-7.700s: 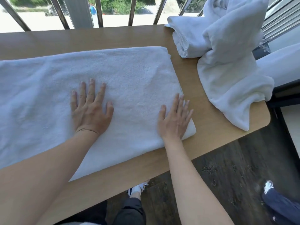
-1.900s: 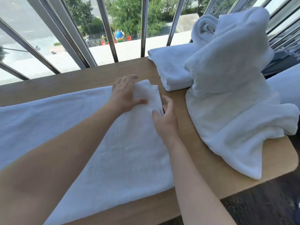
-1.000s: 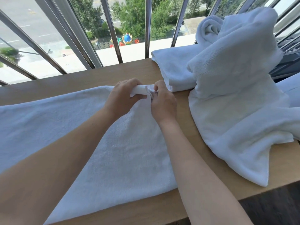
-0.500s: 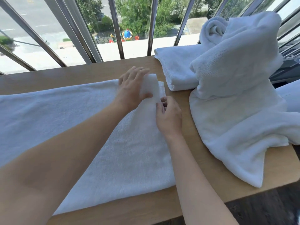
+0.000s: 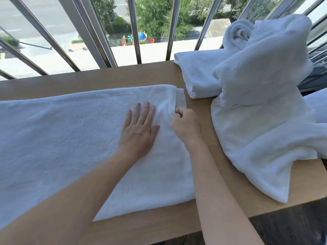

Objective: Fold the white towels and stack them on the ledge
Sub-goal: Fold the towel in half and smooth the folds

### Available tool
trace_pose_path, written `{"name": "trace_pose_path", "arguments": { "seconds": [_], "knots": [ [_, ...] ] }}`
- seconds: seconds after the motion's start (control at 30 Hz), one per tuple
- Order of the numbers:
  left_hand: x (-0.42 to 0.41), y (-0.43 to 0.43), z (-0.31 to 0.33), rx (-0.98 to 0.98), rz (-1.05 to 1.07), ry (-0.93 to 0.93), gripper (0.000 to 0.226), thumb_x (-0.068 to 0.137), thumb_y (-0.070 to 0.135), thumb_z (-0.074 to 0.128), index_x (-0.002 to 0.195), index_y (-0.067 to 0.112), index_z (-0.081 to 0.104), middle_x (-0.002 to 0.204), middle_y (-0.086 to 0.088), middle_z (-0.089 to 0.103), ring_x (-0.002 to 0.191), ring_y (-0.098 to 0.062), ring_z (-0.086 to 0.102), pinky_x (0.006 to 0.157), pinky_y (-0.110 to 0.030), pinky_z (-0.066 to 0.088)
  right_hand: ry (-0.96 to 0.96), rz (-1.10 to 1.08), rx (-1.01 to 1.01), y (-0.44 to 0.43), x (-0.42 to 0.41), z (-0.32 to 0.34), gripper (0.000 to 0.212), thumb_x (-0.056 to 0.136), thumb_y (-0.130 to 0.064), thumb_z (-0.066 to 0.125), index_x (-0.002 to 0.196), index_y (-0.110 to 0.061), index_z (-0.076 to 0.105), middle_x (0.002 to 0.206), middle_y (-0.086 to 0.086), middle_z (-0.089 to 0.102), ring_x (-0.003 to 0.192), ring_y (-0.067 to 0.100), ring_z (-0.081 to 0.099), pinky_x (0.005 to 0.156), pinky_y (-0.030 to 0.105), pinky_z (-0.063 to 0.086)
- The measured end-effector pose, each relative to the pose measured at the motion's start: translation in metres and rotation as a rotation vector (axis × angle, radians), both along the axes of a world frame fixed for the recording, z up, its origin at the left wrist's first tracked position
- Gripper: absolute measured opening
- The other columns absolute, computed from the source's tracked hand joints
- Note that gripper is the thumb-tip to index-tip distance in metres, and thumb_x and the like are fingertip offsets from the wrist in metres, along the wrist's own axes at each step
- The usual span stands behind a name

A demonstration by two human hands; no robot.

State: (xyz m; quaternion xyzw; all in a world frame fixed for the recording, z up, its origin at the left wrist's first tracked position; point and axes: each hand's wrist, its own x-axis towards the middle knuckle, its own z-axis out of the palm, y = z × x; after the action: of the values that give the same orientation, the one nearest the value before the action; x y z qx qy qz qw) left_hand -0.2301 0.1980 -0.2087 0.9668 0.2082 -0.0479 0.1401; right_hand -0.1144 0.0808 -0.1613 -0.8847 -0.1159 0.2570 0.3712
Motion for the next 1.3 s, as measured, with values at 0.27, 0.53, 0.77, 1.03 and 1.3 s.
{"name": "trace_pose_path", "arguments": {
  "seconds": [0.27, 0.53, 0.77, 1.03, 1.3],
  "knots": [
    [0.000, -0.002, -0.003, 0.026, -0.006, 0.005, 0.070, 0.099, 0.056, 0.006, 0.160, 0.023, 0.003, 0.168, -0.001, -0.001, 0.153, -0.022, -0.009, 0.124, -0.044, -0.006, 0.056, -0.130, 0.018, -0.008, 0.006, -0.013, 0.013, 0.088, -0.018, 0.067, 0.094, -0.026, 0.058, 0.089, -0.013, 0.061, 0.084, 0.007, 0.060, 0.067, 0.022, 0.048],
    [-0.006, -0.007, -0.004, 0.051, -0.079, -0.037, 0.064, 0.102, 0.055, 0.013, 0.160, 0.029, 0.011, 0.167, -0.001, 0.006, 0.154, -0.025, -0.002, 0.124, -0.045, -0.003, -0.122, -0.253, -0.041, -0.014, 0.006, -0.021, 0.010, 0.095, -0.017, 0.060, 0.086, -0.022, 0.061, 0.074, -0.016, 0.057, 0.069, 0.005, 0.055, 0.053, 0.010, 0.033],
    [-0.001, -0.013, -0.006, 0.094, -0.081, 0.016, 0.067, 0.099, 0.060, 0.009, 0.159, 0.030, 0.005, 0.168, 0.002, 0.001, 0.154, -0.029, -0.006, 0.122, -0.055, -0.003, -0.067, -0.330, 0.022, -0.023, 0.007, -0.020, 0.025, 0.098, -0.041, 0.052, 0.090, -0.019, 0.060, 0.078, -0.009, 0.060, 0.074, 0.011, 0.058, 0.063, 0.028, 0.042],
    [0.009, -0.044, -0.006, 0.086, -0.222, 0.021, 0.071, 0.102, 0.058, 0.016, 0.160, 0.018, 0.007, 0.168, -0.001, 0.002, 0.153, -0.030, -0.008, 0.123, -0.052, -0.002, -0.222, -0.190, -0.271, 0.009, 0.017, -0.021, 0.029, 0.095, -0.039, 0.059, 0.112, -0.015, 0.057, 0.116, 0.014, 0.056, 0.111, 0.034, 0.053, 0.098, 0.044, 0.041],
    [-0.007, -0.054, -0.004, 0.044, -0.231, -0.017, 0.070, 0.103, 0.052, 0.018, 0.159, 0.010, 0.009, 0.167, -0.008, 0.002, 0.154, -0.027, -0.004, 0.124, -0.048, 0.004, -0.333, -0.235, -0.077, 0.011, 0.009, -0.024, 0.014, 0.093, -0.019, 0.064, 0.102, -0.009, 0.060, 0.099, 0.012, 0.061, 0.098, 0.031, 0.054, 0.087, 0.037, 0.039]
  ]
}}
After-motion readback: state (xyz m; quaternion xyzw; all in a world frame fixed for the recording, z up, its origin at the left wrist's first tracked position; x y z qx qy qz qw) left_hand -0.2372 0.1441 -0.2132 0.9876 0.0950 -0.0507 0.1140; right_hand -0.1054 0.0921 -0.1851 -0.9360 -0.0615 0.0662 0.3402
